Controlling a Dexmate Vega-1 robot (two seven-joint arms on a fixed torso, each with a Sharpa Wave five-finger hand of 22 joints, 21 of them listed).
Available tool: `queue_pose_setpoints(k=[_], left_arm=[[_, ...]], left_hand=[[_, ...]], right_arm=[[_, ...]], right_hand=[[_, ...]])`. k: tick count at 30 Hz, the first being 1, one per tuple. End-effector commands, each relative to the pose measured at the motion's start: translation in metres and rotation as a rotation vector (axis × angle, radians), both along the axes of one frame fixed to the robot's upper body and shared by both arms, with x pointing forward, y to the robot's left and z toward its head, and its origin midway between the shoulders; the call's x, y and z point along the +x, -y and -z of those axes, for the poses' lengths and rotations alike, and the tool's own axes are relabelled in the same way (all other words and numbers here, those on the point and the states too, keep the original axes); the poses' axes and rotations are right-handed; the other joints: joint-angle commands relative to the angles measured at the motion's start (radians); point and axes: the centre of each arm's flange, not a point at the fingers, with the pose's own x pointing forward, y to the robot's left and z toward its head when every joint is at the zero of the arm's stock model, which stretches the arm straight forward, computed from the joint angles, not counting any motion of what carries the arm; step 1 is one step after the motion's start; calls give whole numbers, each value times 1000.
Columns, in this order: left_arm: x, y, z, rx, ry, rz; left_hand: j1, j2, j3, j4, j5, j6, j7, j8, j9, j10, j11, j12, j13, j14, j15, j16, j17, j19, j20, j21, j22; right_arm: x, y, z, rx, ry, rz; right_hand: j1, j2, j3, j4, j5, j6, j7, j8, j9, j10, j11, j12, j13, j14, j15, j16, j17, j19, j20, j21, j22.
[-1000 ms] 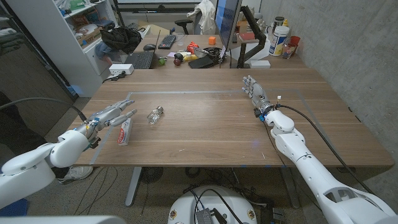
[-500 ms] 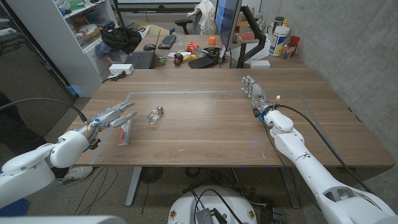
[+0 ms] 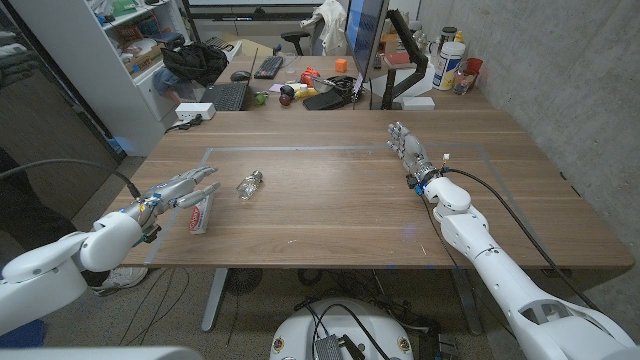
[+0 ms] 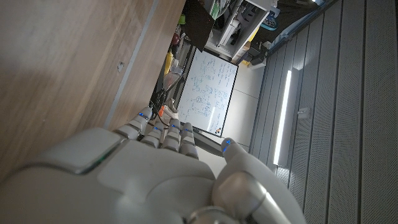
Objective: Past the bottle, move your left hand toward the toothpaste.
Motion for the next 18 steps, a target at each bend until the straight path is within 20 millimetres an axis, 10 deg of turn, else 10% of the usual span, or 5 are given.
queue_pose_setpoints(k=[1, 18], left_arm=[[0, -1, 2, 4, -15, -4], [-2, 3, 9, 11, -49, -9]], left_hand=[[11, 96, 8, 2, -2, 2, -4, 3, 1, -8, -5, 2, 3, -109, -15, 3, 3, -111, -30, -2, 3], [12, 95, 16, 4, -4, 1, -3, 3, 1, -9, -5, 2, 4, -110, -15, 4, 4, -112, -31, -2, 3]], right_arm=[[0, -4, -3, -7, 2, -5], [-1, -1, 6, -9, -16, -12]], right_hand=[[-9, 81, -6, 2, 0, 6, -1, 3, 4, 7, -1, 5, 4, -2, -14, 4, 2, 9, -102, -6, 2], [-9, 81, -7, 3, 1, 6, 1, 3, 4, 7, 0, 5, 4, -1, -13, 4, 2, 11, -99, -7, 2]])
